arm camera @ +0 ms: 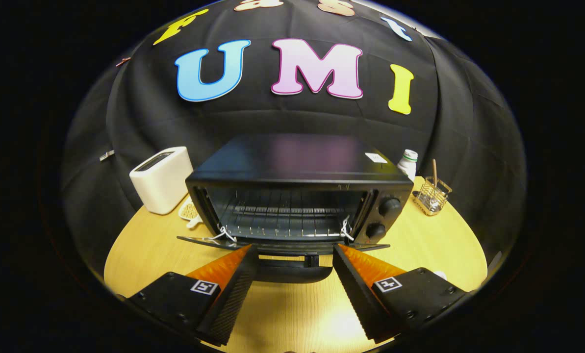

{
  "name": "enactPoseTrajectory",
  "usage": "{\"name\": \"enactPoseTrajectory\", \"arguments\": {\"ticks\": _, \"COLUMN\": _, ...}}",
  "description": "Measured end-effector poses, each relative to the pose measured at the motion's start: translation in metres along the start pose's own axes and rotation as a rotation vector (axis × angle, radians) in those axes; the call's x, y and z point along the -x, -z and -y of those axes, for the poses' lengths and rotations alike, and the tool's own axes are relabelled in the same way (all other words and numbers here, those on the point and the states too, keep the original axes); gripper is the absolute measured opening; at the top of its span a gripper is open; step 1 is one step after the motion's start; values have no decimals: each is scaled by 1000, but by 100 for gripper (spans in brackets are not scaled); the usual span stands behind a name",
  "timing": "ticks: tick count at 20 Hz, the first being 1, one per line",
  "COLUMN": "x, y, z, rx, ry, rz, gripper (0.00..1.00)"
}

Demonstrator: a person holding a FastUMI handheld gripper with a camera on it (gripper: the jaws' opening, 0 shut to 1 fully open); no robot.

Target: Open the toaster oven, put the food inside, and close the toaster oven door.

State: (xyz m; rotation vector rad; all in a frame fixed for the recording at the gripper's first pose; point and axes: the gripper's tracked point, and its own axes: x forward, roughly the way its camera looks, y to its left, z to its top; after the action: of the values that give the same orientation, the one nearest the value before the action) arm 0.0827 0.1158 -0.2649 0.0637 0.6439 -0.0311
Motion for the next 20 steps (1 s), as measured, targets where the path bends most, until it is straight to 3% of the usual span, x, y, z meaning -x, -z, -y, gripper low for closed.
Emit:
{"name": "enactPoseTrajectory", "arguments": {"ticks": 5, "x": 24, "y": 119, "z": 9, "rx": -2, "ry": -30, "rz": -340, "gripper": 100}}
{"name": "enactPoseTrajectory", "arguments": {"ticks": 7, "x": 38, "y": 135, "z": 24, "rx": -16, "ry": -31, "rz": -348, "gripper": 100}}
{"name": "enactPoseTrajectory", "arguments": {"ticks": 12, "x": 66, "y": 102, "z": 61, "rx": 81, "ry": -51, "rz": -251, "gripper": 100}}
{"name": "enactPoseTrajectory", "arguments": {"ticks": 16, "x": 84, "y": 70, "z": 85, "rx": 33, "ry": -55, "rz": -194, "gripper": 100}}
{"name": "enactPoseTrajectory", "arguments": {"ticks": 20, "x": 95, "y": 44, "z": 119, "rx": 75, "ry": -28, "rz": -141, "gripper": 100}}
